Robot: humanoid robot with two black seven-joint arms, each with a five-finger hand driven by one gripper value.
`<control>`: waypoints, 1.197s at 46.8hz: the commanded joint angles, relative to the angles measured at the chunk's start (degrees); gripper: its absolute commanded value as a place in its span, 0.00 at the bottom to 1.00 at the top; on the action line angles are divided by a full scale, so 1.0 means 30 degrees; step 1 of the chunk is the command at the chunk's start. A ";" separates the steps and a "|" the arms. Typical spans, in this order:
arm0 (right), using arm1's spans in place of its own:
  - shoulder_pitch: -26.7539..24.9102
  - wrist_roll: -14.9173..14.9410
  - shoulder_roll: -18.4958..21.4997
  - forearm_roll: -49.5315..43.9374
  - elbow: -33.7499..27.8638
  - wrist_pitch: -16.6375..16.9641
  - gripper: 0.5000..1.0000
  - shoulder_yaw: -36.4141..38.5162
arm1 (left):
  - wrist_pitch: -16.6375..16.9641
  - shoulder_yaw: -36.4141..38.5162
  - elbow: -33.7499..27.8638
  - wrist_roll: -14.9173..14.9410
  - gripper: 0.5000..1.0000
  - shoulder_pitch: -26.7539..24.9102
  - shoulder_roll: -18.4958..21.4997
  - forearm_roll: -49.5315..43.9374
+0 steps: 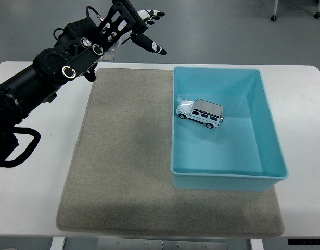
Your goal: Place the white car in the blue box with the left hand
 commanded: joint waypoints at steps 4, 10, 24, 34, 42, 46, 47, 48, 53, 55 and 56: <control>0.0001 0.0000 0.0000 0.0000 0.0000 -0.0011 0.87 0.0006 | 0.0014 0.0014 0.0908 0.0031 0.99 0.0093 -0.0024 -0.2032; 0.0001 0.0000 0.0000 0.0000 0.0000 -0.0011 0.87 0.0006 | 0.0072 -0.0074 0.1232 0.0031 0.99 0.0298 -0.0054 -0.4228; 0.0001 0.0000 0.0000 0.0000 0.0000 0.0018 0.87 0.0006 | 0.0102 -0.0162 0.2345 -0.0027 1.00 0.0971 -0.0259 -1.1581; 0.0001 0.0000 0.0000 0.0000 0.0000 -0.0011 0.87 0.0006 | 0.0102 -0.0221 0.2345 -0.2018 1.00 0.1557 -0.0317 -1.5156; 0.0001 0.0000 0.0000 0.0000 0.0000 0.0018 0.87 0.0006 | 0.0043 -0.0424 0.2432 -0.2166 1.00 0.1734 -0.0288 -1.8729; 0.0001 0.0000 0.0000 0.0000 0.0000 -0.0011 0.87 0.0006 | -0.0044 -0.0981 0.2638 -0.2166 1.00 0.1850 -0.0318 -2.0458; 0.0001 0.0000 0.0000 0.0000 0.0000 0.0018 0.87 0.0006 | -0.0074 -0.1127 0.2667 -0.2137 1.00 0.1880 -0.0318 -2.0810; 0.0001 0.0000 0.0000 0.0000 0.0000 -0.0011 0.87 0.0006 | -0.0074 -0.1216 0.2667 -0.2137 1.00 0.1909 -0.0318 -2.1104; 0.0001 0.0000 0.0000 0.0000 0.0000 -0.0011 0.87 0.0005 | -0.0308 -0.1509 0.2667 -0.2166 1.00 0.2202 -0.0318 -2.1897; 0.0001 0.0000 0.0000 0.0000 0.0000 -0.0011 0.87 0.0006 | -0.0483 -0.1655 0.2667 -0.2224 1.00 0.2377 -0.0318 -2.1927; 0.0001 0.0000 0.0000 0.0000 0.0000 -0.0011 0.87 0.0006 | -0.0600 -0.1714 0.2667 -0.2224 1.00 0.2494 -0.0318 -2.1927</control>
